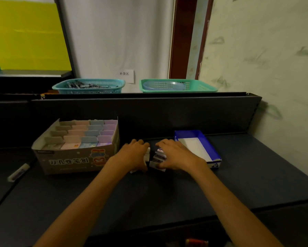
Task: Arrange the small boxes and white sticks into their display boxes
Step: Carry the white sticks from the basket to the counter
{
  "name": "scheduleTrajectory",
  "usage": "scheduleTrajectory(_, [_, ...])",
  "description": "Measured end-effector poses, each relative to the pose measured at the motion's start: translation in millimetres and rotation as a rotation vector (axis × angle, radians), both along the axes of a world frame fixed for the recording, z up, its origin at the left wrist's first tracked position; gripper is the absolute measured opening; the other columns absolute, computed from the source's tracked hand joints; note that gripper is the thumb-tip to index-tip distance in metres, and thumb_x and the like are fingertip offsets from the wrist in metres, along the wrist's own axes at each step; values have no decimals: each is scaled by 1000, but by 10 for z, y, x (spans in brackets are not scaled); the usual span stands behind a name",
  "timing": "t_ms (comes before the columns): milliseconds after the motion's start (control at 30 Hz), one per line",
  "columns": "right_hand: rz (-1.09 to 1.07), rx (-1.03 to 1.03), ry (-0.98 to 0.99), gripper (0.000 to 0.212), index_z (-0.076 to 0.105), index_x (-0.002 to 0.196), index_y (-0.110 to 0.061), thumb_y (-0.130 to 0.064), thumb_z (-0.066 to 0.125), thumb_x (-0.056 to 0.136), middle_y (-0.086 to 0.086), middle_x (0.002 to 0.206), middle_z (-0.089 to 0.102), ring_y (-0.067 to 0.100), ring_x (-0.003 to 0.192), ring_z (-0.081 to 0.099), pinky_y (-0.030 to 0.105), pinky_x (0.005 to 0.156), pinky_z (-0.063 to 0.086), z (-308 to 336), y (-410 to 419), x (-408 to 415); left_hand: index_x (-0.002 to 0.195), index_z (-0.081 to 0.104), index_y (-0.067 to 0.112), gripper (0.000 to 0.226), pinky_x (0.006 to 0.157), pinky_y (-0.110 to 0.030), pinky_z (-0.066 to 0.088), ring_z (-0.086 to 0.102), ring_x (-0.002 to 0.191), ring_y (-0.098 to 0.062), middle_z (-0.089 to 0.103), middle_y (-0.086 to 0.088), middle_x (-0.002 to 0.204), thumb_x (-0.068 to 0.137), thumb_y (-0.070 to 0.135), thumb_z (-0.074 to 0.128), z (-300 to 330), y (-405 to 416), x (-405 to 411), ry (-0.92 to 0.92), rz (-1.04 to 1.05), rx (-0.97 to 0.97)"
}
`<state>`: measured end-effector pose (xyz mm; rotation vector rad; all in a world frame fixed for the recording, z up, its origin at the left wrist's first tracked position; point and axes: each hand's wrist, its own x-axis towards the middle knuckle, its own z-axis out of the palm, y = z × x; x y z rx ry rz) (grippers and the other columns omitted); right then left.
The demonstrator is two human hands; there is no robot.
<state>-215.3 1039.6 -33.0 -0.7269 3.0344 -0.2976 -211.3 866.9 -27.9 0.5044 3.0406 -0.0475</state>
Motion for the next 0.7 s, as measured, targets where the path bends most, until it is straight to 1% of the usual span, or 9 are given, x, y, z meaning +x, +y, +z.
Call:
scheduleTrajectory(133, [14,-55,96,68,36,140,-23,-41,67,82,-2,142,40,15,127,39,30,105,29,90,14,120,142,28,24,75,106,-41,34,33,129,-23,35,-3,142,80,42,66,51,-15,203,122,22,65])
scheduleTrajectory(267, [51,-77,153,65,35,142,-23,-39,64,86,-2,145,38,16,131,35,30,108,25,247,-80,252,145,24,25,77,109,-40,31,31,132,-23,33,-2,145,82,44,63,226,-133,434,243,47,106])
scheduleTrajectory(400, [110,-91,205,66,32,145,-24,-40,62,88,-3,147,36,15,134,32,31,110,24,400,-304,368,145,23,26,77,110,-42,27,26,136,-23,30,-2,148,82,48,61,484,-430,677,302,112,126])
scheduleTrajectory(567, [235,-135,248,62,37,141,-24,-44,61,87,-3,143,41,16,129,38,32,108,28,553,-876,516,146,22,28,78,110,-42,25,23,139,-23,25,0,152,83,53,59,653,-1029,1054,356,270,104])
scheduleTrajectory(633, [290,-156,252,62,38,141,-25,-45,61,87,-2,144,42,17,129,38,32,107,28,603,-1189,584,146,22,27,78,109,-41,27,25,137,-22,26,-1,151,83,54,58,687,-1329,1230,354,337,91])
scheduleTrajectory(700, [343,-191,235,63,38,142,-26,-46,61,86,-2,146,41,17,133,36,33,111,28,631,-1566,685,146,23,27,77,106,-41,30,29,133,-22,31,-1,148,82,54,58,668,-1701,1431,350,397,70])
